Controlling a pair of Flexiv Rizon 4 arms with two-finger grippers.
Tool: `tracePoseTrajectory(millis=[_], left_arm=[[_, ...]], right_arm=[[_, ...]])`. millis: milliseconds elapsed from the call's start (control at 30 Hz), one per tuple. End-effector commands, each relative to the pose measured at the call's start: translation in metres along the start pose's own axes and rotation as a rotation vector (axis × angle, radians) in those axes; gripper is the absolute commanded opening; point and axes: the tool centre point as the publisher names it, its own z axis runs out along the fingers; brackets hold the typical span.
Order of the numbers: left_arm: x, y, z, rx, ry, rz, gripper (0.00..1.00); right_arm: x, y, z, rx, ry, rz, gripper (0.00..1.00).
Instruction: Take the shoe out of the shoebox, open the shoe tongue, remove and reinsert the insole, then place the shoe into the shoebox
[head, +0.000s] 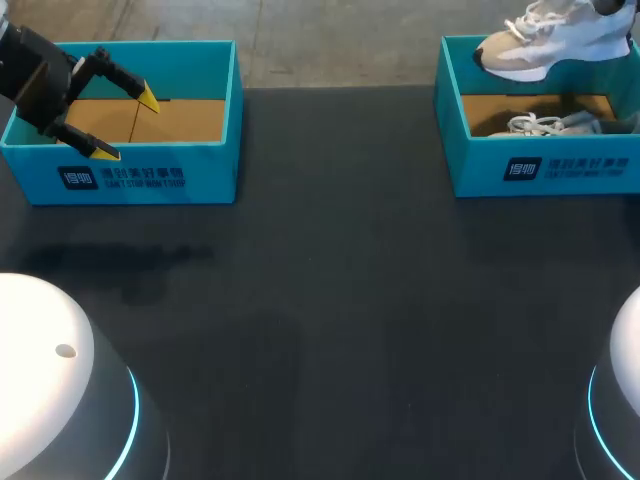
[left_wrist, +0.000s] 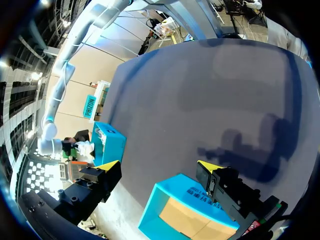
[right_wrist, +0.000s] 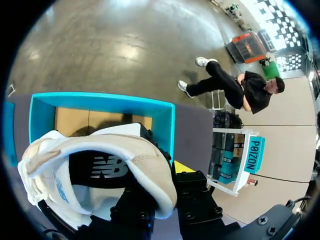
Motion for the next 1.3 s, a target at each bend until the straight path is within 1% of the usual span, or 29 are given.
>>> tracePoseTrajectory(millis=[33, 600, 733, 833, 967, 1133, 1300], left_arm=[[-0.001, 0.001, 0.0, 0.0, 0.003, 0.0, 1.0], [-0.001, 0.001, 0.0, 0.0, 0.003, 0.0, 1.0], [-0.001, 0.001, 0.0, 0.0, 0.003, 0.0, 1.0], [-0.001, 0.001, 0.0, 0.0, 0.003, 0.0, 1.0], [-0.001, 0.001, 0.0, 0.0, 0.003, 0.0, 1.0], [-0.001, 0.001, 0.0, 0.0, 0.003, 0.0, 1.0], [-0.001, 0.001, 0.0, 0.0, 0.003, 0.0, 1.0]], right_arm=[[-0.002, 0.006, -0.002, 0.053, 0.003, -0.001, 0.0], [-0.002, 0.006, -0.002, 0.053, 0.003, -0.001, 0.0], [-0.002, 0.005, 0.0, 0.058, 0.036, 0.105, 0.0], [-0.004, 0.006, 0.001, 0.043, 0.038, 0.166, 0.0], [-0.011, 0.005, 0.002, 0.012, 0.042, 0.233, 0.0], [-0.016, 0.002, 0.006, 0.015, 0.036, 0.242, 0.0], [-0.014, -0.001, 0.011, 0.02, 0.027, 0.246, 0.0]])
